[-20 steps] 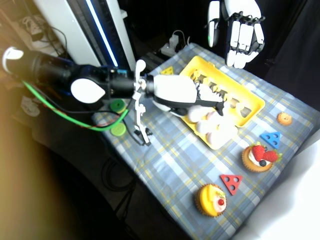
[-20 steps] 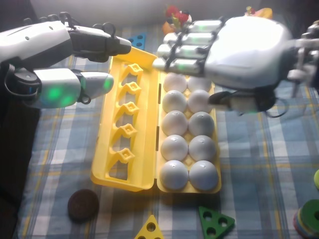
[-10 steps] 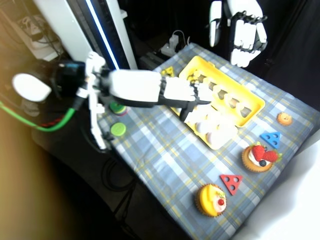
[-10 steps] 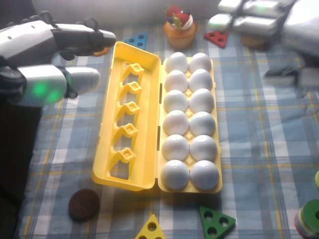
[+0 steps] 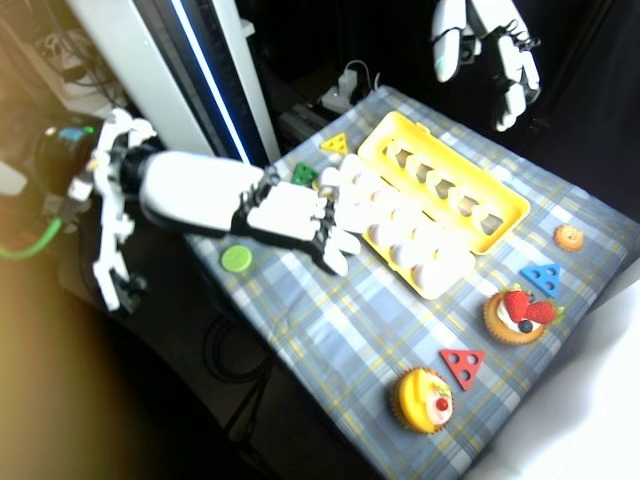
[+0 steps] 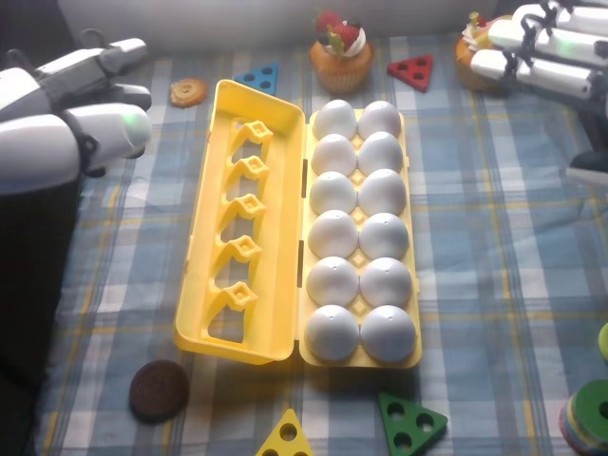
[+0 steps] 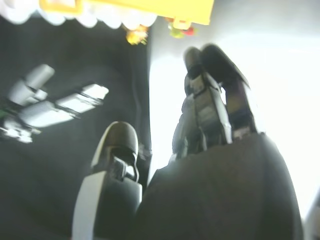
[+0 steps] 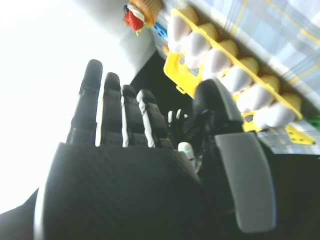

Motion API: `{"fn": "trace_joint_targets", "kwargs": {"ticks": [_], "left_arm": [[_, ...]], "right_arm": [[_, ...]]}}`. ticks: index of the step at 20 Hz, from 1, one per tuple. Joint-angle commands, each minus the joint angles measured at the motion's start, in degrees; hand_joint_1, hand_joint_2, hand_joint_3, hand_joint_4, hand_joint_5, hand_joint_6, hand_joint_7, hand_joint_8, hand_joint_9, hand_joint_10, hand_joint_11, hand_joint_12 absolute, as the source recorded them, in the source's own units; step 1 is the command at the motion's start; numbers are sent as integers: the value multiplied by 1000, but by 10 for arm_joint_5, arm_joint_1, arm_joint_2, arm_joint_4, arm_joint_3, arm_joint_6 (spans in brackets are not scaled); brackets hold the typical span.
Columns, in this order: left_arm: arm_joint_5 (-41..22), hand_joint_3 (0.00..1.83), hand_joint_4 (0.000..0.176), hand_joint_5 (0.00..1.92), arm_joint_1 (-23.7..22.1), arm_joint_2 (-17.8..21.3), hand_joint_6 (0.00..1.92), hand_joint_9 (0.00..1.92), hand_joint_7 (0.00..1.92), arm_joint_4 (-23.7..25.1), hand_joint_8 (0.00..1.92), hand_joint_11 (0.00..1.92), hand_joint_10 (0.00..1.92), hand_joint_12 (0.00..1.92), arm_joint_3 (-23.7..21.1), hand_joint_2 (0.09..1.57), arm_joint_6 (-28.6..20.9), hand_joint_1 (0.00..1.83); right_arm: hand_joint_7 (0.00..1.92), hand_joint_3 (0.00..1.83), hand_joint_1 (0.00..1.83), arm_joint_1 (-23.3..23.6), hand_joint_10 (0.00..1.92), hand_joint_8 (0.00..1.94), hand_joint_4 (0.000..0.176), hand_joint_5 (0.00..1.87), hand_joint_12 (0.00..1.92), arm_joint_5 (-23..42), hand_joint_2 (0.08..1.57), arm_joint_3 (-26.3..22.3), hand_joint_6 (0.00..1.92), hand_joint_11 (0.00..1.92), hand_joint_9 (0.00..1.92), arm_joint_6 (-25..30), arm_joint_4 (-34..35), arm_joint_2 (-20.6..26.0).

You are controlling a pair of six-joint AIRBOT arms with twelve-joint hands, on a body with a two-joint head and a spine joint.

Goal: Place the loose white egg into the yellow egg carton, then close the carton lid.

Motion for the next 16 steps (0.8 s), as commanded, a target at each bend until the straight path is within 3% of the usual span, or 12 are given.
{"fn": "trace_joint_targets", "kwargs": {"ticks": [1,2,3,5,7,8,9,10,12,14,16], "left_arm": [[-79,1,0,0,4,-4,0,476,350,-1,3,341,478,1523,9,1332,-39,43],[-80,0,0,0,18,-11,0,523,347,7,2,441,487,1430,22,1278,-85,8],[-76,0,0,0,34,-18,0,509,312,21,0,453,454,1389,38,1254,-148,1],[-59,0,0,0,51,-22,0,473,258,47,0,276,327,1366,55,1272,-225,38],[-26,0,0,0,57,-22,0,438,202,87,0,180,231,1324,69,1258,-296,30],[-13,0,6,0,59,-23,0,472,208,103,1,214,160,1275,75,1229,-319,34],[-5,0,0,0,65,-24,0,485,203,114,0,242,104,1266,79,1239,-334,59],[-1,1,0,0,73,-26,0,462,170,117,0,212,64,1272,82,1258,-346,39],[7,3,0,0,77,-35,0,436,135,133,0,209,41,1269,94,1270,-380,39],[21,3,0,0,77,-51,0,495,121,164,0,282,41,1216,109,1292,-426,5],[28,8,0,0,77,-58,0,499,94,191,0,296,26,1166,114,1296,-454,1]], "right_arm": [[35,0,270,1,38,3,0,0,892,68,1341,-2,0,0,118,-5,7,8],[16,0,222,-1,29,5,0,0,737,68,1329,-4,0,0,95,-5,7,9],[25,3,215,-3,35,10,0,0,709,68,1339,-8,0,0,107,-5,7,11],[0,2,221,-6,2,0,0,0,653,65,1350,-12,0,0,11,-5,7,14],[0,2,123,-6,0,0,0,0,360,56,1355,-14,0,0,0,-5,6,13],[0,2,114,-6,0,0,0,0,324,52,1356,-15,0,0,0,-5,6,13],[0,1,118,-6,0,0,0,0,355,50,1358,-15,0,0,0,-5,5,12],[0,0,137,-6,0,0,0,0,474,50,1355,-15,0,0,0,-5,5,9],[0,0,224,-6,0,0,0,0,486,50,1358,-15,0,0,0,-5,5,7],[0,1,190,-10,0,0,0,0,537,50,1363,-15,0,0,0,-5,6,8],[0,0,190,-12,0,0,0,0,418,50,1351,-15,0,0,0,-5,6,8]]}}
